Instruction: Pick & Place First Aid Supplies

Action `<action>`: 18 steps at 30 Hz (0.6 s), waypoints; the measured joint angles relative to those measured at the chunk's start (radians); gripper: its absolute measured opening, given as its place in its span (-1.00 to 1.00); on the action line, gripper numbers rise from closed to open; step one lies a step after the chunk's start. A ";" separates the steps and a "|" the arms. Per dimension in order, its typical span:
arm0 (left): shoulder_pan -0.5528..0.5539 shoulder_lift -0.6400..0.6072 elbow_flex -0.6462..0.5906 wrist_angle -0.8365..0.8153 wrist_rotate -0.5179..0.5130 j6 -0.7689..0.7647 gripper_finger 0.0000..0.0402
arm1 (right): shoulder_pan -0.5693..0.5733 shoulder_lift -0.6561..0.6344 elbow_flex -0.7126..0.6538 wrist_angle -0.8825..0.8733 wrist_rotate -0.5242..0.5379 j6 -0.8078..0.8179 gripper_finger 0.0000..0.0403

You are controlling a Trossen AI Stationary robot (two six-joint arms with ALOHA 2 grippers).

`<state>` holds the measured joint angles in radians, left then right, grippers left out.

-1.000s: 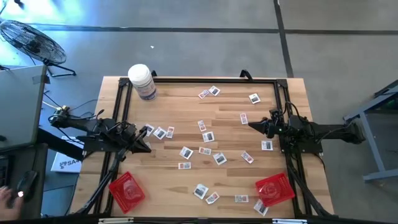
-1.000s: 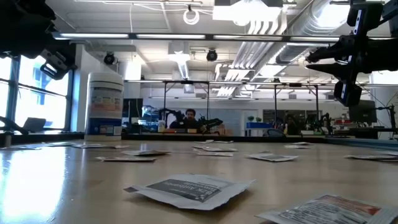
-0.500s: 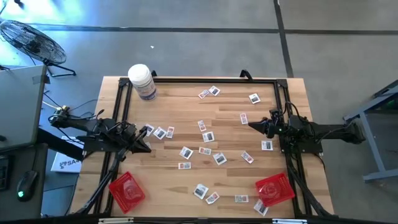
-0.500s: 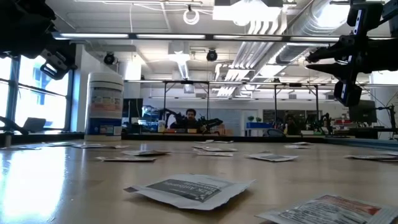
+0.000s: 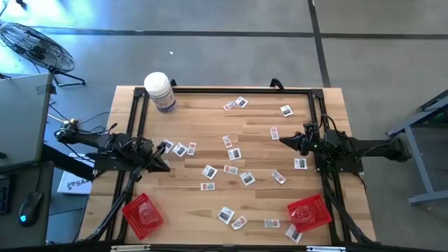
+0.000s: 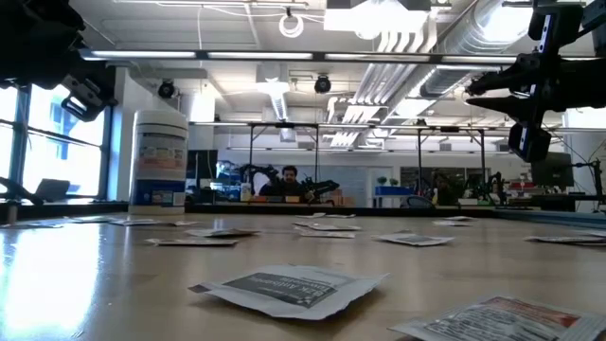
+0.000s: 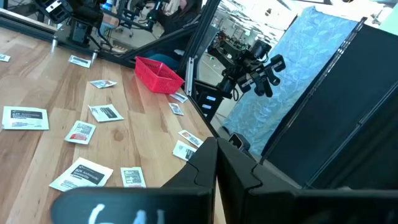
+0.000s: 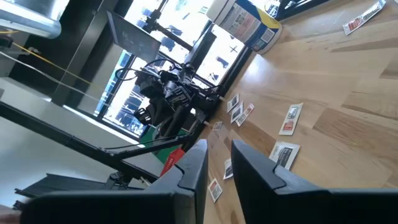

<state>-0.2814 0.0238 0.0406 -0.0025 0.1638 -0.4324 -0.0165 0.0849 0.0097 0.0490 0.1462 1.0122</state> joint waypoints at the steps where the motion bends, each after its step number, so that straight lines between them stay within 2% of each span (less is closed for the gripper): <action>1: 0.000 0.000 0.000 0.000 0.000 0.000 -0.99 | 0.000 0.000 0.000 0.000 0.000 0.000 -0.68; 18: 0.000 0.000 0.000 0.000 -0.010 0.000 -0.99 | 0.000 0.000 0.000 0.000 0.000 0.000 -0.68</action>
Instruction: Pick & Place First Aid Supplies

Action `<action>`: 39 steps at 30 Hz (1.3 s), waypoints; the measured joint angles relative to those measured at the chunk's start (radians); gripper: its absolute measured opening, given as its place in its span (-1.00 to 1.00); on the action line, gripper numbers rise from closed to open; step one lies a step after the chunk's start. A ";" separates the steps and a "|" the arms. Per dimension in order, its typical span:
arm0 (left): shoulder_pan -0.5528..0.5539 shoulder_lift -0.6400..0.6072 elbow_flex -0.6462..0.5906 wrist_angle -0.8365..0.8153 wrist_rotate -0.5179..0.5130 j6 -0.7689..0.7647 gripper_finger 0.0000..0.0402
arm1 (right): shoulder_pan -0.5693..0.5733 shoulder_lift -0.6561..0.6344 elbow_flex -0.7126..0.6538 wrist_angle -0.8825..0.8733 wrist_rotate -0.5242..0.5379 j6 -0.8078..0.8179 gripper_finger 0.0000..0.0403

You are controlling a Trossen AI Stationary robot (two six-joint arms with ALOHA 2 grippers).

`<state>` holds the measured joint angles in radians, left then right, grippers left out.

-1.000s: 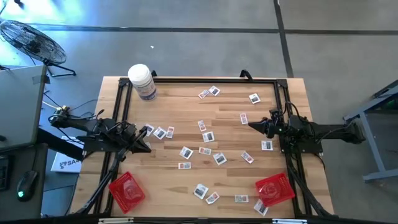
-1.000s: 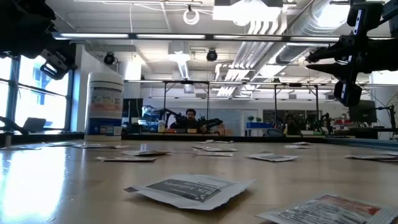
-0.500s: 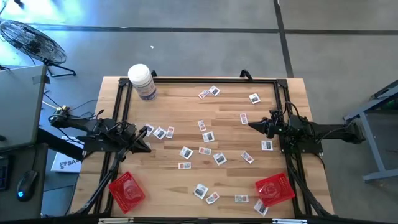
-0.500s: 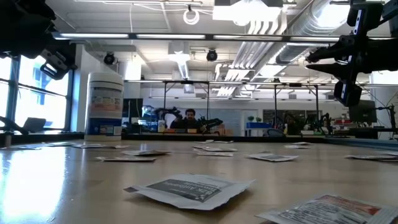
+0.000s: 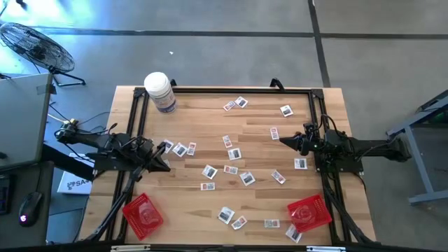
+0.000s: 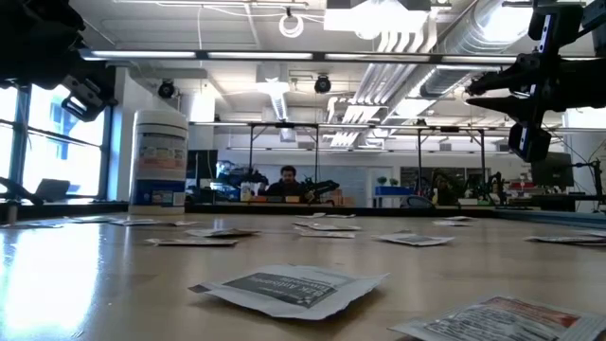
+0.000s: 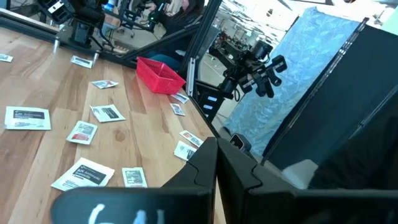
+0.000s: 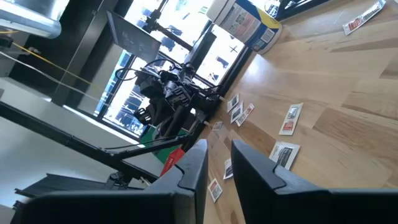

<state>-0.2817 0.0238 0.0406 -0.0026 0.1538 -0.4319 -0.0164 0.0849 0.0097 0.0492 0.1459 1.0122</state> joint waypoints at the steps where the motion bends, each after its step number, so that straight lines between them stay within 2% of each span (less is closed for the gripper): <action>1: 0.000 0.000 0.000 0.002 -0.010 0.005 -0.99 | 0.000 0.000 0.000 0.000 0.000 0.000 -0.68; 4: 0.000 0.000 0.000 0.008 -0.089 0.038 -0.99 | 0.000 0.000 0.000 0.000 0.000 0.000 -0.68; 7: 0.000 0.000 0.000 0.012 -0.240 0.091 -0.99 | 0.000 0.000 0.000 0.000 0.000 0.000 -0.68; 11: 0.000 0.000 0.000 0.007 -0.414 0.087 -0.99 | 0.000 0.000 0.000 0.000 0.000 0.000 -0.68; 16: 0.000 0.000 0.001 0.010 -0.505 0.087 -0.99 | 0.000 0.000 0.000 0.000 0.000 0.000 -0.68; 21: 0.000 0.000 0.002 0.011 -0.805 0.094 -0.99 | 0.000 0.000 0.000 0.000 0.000 0.000 -0.68; 26: 0.000 0.000 0.003 0.003 -1.023 0.119 -0.99 | 0.000 0.000 0.000 0.000 0.000 0.000 -0.68; 33: 0.000 0.000 0.001 0.003 -1.123 0.095 -0.99 | 0.000 0.000 0.000 0.000 0.000 0.000 -0.68; 39: 0.000 0.000 -0.001 0.004 -1.121 0.087 -0.99 | 0.000 0.000 0.000 0.000 0.000 0.000 -0.68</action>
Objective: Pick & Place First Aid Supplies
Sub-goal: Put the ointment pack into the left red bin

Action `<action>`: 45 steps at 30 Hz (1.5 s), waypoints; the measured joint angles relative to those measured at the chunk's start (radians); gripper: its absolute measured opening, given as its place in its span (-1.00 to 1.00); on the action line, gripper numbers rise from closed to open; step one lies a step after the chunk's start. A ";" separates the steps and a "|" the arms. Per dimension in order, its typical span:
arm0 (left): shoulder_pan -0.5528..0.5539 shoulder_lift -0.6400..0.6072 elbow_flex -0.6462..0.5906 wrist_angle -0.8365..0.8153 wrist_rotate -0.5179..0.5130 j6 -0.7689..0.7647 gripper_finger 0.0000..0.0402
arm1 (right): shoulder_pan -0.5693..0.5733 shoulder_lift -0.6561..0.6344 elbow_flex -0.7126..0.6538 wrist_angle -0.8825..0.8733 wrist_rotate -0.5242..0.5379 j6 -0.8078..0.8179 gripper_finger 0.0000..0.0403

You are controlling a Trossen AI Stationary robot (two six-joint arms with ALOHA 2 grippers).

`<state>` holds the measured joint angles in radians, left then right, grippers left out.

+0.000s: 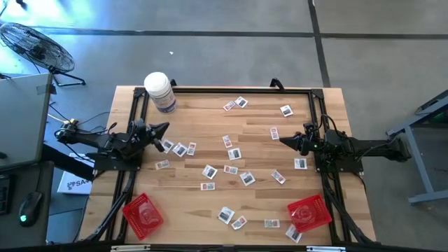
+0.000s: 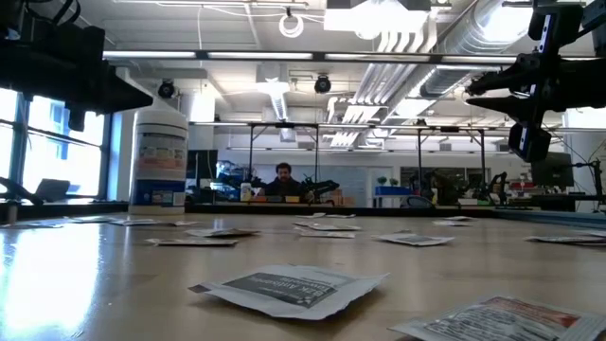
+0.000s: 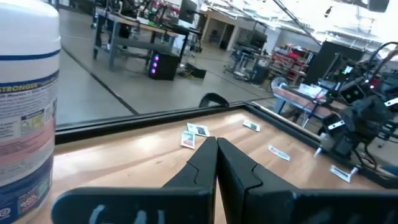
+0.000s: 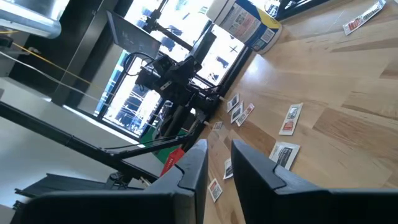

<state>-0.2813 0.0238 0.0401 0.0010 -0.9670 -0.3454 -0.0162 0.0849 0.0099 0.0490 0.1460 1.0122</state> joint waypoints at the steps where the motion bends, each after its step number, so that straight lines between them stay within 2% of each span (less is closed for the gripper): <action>1: 0.000 0.000 0.000 0.002 0.016 0.000 -0.99 | 0.000 0.000 0.000 0.000 0.000 0.000 -0.68; 7: 0.000 0.010 -0.005 0.055 0.161 -0.020 -0.99 | 0.000 0.000 0.000 0.000 0.000 0.000 -0.68; 12: 0.000 0.085 -0.005 0.176 0.266 -0.061 -0.99 | 0.000 0.000 0.000 0.000 0.000 0.000 -0.68; 18: 0.000 0.278 -0.005 0.363 0.277 -0.043 -0.99 | 0.000 0.000 0.000 0.000 0.000 0.000 -0.68; 27: 0.000 0.530 -0.002 0.602 0.308 0.106 -0.99 | 0.000 0.000 0.000 0.000 0.000 0.000 -0.68; 31: 0.000 0.605 0.044 0.593 0.346 0.112 -0.99 | 0.000 0.000 0.000 0.000 0.000 0.000 -0.68; 37: 0.001 0.726 0.135 0.541 0.427 0.204 -0.99 | 0.000 0.000 0.000 0.000 0.000 0.000 -0.68; 45: 0.001 0.940 0.276 0.343 0.310 0.150 -0.99 | 0.000 0.000 0.000 0.000 0.000 0.000 -0.68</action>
<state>-0.2806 0.9635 0.3164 0.3439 -0.6574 -0.1953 -0.0165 0.0849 0.0097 0.0490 0.1463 1.0122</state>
